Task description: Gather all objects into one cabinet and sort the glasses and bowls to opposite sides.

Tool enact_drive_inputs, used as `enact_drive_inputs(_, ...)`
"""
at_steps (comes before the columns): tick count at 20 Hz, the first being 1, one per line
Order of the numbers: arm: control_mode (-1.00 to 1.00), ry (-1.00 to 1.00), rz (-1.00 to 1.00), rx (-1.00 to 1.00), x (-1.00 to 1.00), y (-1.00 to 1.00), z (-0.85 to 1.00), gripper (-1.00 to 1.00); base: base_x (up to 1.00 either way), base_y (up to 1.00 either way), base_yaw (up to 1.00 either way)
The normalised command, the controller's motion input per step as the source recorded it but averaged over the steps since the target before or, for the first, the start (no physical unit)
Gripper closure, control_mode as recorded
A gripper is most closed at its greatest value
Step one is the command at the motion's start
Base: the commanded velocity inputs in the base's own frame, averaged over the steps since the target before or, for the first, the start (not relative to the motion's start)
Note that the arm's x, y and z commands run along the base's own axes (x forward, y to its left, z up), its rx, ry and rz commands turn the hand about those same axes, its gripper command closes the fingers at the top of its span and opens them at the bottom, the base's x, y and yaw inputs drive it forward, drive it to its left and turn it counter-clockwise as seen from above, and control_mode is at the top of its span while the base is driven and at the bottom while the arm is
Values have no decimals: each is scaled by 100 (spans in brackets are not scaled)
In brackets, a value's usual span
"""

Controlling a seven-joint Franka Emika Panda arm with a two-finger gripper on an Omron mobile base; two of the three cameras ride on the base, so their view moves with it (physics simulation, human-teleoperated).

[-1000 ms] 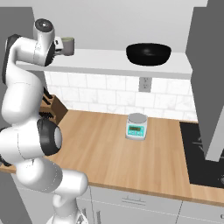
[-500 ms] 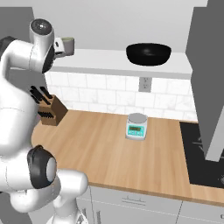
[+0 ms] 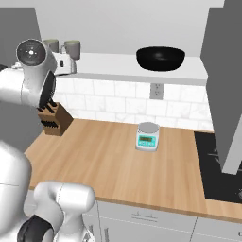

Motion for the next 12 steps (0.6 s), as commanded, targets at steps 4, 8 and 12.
enact_drive_inputs(4, -100, -1, -26, 4, -100, -57, 27, -100, 0, 0, 0)
enact_drive_inputs(8, -100, 0, -29, 4, -100, -54, 31, -100, 0, 0, 0)
enact_drive_inputs(12, -100, 7, -30, 1, -100, -33, 32, -100, 0, 0, 0)
